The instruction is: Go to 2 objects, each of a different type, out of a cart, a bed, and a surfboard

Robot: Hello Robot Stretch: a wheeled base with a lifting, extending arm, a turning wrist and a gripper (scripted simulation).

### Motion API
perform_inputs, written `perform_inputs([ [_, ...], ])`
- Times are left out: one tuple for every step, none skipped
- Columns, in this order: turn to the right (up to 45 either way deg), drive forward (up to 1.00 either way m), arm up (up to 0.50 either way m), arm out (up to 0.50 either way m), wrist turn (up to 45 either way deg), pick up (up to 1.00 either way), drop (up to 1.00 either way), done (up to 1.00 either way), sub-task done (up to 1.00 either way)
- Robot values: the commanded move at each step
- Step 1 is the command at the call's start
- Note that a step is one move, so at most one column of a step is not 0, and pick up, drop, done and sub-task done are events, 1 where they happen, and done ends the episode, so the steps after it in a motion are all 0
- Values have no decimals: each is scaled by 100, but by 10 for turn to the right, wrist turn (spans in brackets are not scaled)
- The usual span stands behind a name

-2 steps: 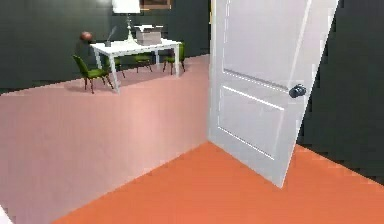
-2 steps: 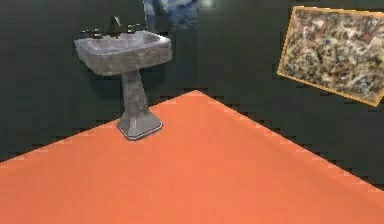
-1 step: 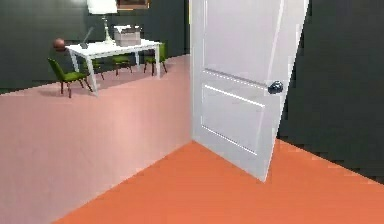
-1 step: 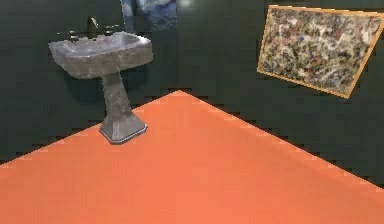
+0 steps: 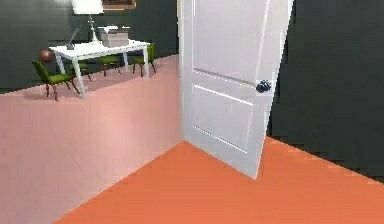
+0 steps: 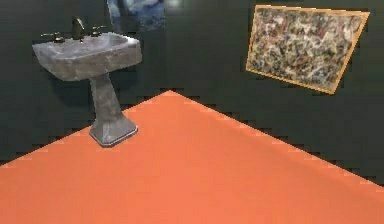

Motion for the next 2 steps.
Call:
perform_inputs([
  [0,40,0,0,0,0,0,0,0],
  [-450,0,0,0,0,0,0,0,0],
])
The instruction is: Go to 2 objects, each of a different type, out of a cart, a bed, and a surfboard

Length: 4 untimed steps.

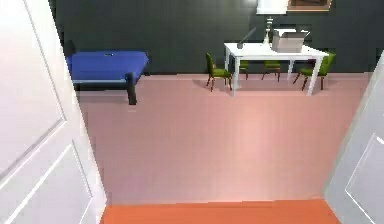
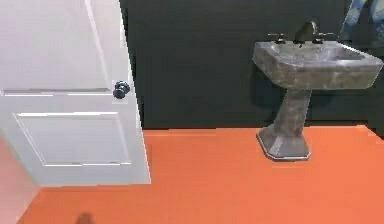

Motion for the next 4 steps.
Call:
perform_inputs([
  [0,100,0,0,0,0,0,0,0],
  [-30,0,0,0,0,0,0,0,0],
  [0,50,0,0,0,0,0,0,0],
  [-300,0,0,0,0,0,0,0,0],
])
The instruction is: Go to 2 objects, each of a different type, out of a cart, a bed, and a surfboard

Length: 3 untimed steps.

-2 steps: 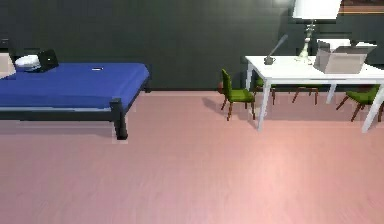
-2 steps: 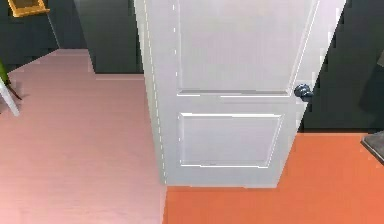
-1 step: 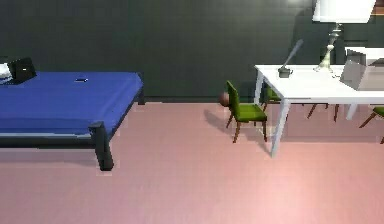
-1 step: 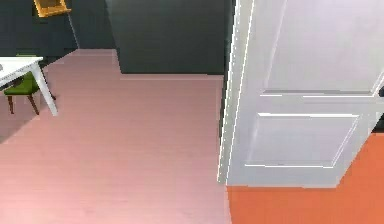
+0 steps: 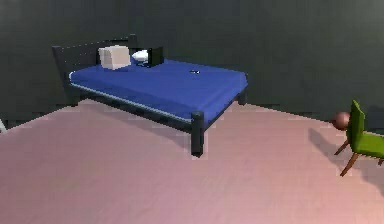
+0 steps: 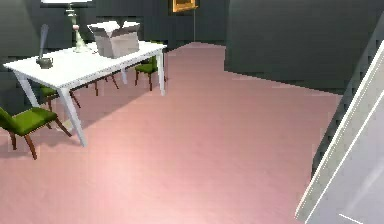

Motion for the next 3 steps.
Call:
perform_inputs([
  [0,90,0,0,0,0,0,0,0],
  [-120,0,0,0,0,0,0,0,0],
  [0,0,0,0,0,0,0,0,100],
])
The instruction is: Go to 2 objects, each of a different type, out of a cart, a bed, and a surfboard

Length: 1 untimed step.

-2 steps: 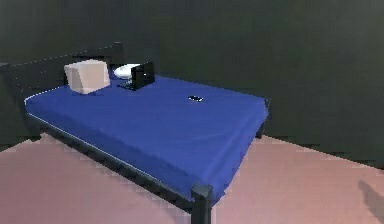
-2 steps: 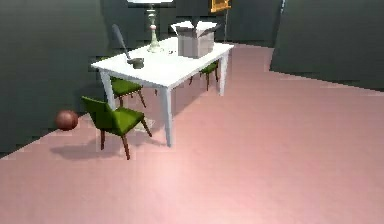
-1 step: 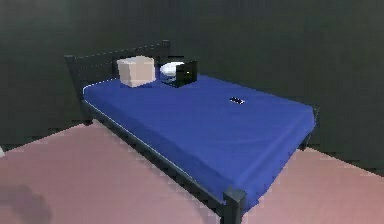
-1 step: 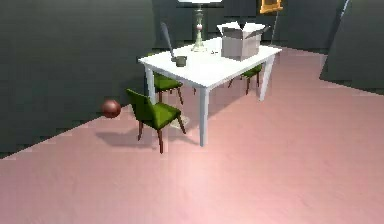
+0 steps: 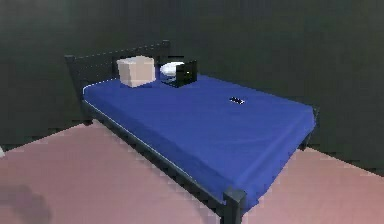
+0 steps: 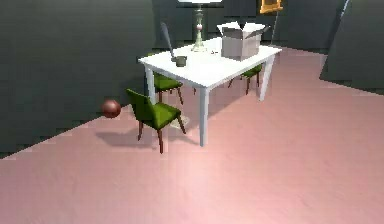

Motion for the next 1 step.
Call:
perform_inputs([
  [-450,0,0,0,0,0,0,0,0],
])
